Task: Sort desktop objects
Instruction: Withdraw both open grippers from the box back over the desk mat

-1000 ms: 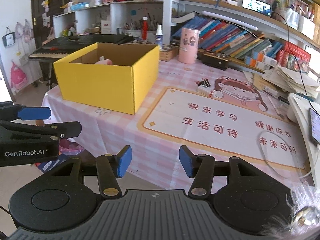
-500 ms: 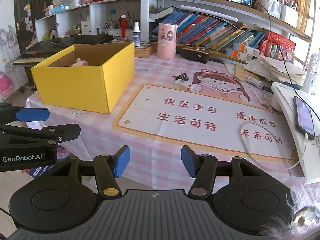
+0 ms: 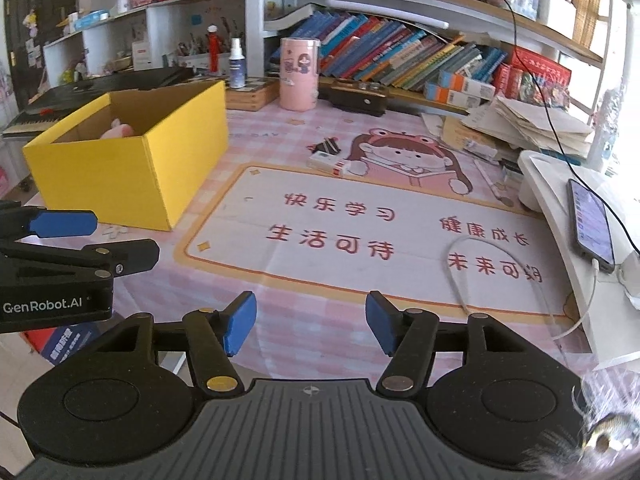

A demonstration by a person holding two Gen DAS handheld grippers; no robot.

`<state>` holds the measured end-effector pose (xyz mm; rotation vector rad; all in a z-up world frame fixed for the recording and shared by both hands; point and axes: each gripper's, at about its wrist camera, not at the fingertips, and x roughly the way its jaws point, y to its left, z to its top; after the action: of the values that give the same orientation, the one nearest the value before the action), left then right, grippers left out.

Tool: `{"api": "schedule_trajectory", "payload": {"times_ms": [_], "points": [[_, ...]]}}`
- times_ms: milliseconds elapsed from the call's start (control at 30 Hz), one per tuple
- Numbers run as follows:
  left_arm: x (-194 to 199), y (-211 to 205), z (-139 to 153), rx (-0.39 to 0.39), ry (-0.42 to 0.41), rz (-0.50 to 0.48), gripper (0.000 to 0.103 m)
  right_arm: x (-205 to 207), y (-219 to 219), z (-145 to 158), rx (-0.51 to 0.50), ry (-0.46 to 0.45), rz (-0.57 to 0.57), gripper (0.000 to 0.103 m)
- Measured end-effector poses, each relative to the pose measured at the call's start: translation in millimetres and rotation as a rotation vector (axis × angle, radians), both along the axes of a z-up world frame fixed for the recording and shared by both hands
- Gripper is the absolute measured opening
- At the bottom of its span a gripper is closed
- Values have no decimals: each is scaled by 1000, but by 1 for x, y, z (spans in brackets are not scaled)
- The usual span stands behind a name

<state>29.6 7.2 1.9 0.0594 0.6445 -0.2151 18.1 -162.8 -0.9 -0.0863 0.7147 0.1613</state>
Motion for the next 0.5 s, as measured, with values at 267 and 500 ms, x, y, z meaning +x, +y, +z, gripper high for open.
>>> {"api": "schedule_trajectory", "payload": {"times_ms": [267,500], "points": [[18,-19,-4,7,13,-24,70,18,-17,-5,6,21,-18,60],[35,-32,-5,9,24,-7,70,38,-32,-8,9,38,-4,60]]}}
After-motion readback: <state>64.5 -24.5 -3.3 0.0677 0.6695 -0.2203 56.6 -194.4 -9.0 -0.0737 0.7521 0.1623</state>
